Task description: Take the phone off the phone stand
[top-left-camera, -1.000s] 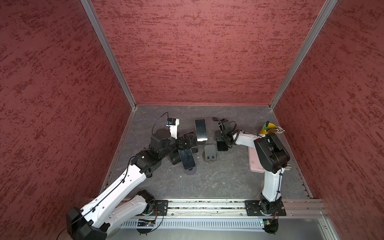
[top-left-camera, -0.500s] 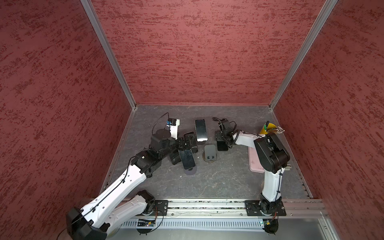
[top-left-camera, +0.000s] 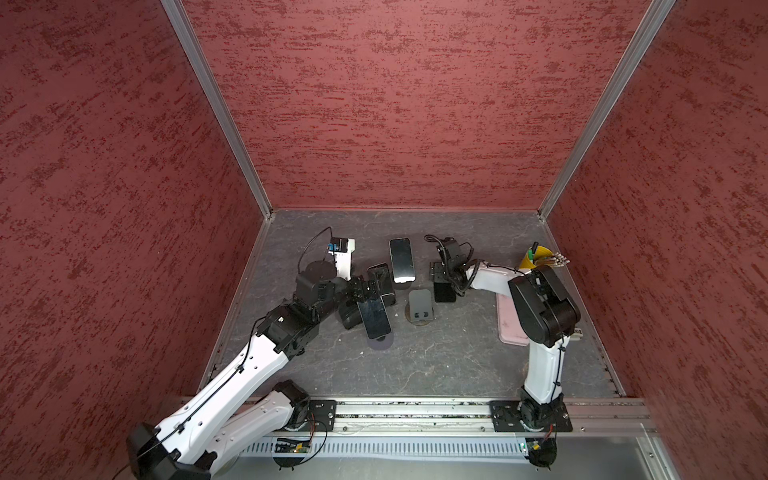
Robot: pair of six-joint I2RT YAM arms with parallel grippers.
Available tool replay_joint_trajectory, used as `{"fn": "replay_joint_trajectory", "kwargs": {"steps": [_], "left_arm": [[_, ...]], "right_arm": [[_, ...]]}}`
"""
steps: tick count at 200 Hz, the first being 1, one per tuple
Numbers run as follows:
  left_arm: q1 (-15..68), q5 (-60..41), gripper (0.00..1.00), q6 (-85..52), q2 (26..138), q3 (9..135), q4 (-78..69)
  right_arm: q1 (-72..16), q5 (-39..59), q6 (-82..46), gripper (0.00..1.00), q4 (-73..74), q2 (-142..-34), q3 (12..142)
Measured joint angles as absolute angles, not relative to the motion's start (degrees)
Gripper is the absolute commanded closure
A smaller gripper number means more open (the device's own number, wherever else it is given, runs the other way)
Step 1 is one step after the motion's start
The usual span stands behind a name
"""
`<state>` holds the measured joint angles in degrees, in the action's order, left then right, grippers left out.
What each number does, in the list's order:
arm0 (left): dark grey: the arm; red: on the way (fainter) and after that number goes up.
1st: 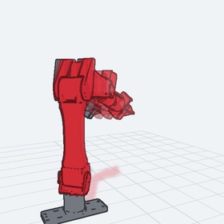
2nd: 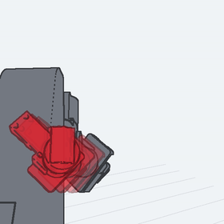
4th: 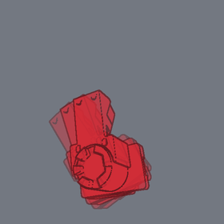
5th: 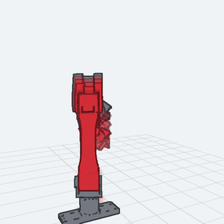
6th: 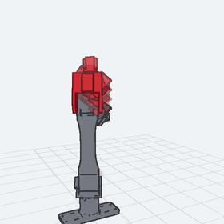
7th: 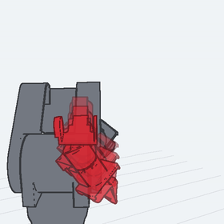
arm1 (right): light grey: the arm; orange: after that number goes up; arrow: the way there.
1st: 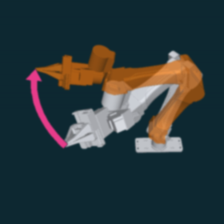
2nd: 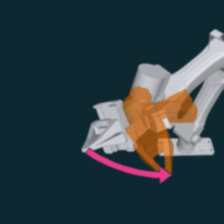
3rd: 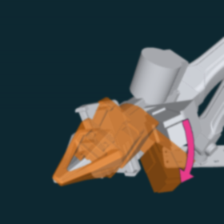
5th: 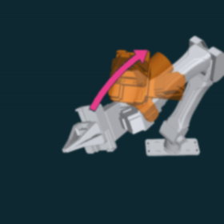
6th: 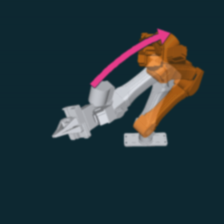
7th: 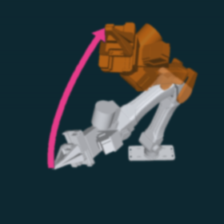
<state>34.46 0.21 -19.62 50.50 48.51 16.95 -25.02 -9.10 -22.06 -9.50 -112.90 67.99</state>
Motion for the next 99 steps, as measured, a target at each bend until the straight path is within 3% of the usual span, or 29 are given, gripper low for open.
{"fn": "replay_joint_trajectory", "kwargs": {"steps": [99], "left_arm": [[34.46,0.36,0.00,-19.49,49.30,48.42,17.69]], "right_arm": [[-25.02,-9.08,-22.09,0.16,-11.38,-108.77,68.07]]}}
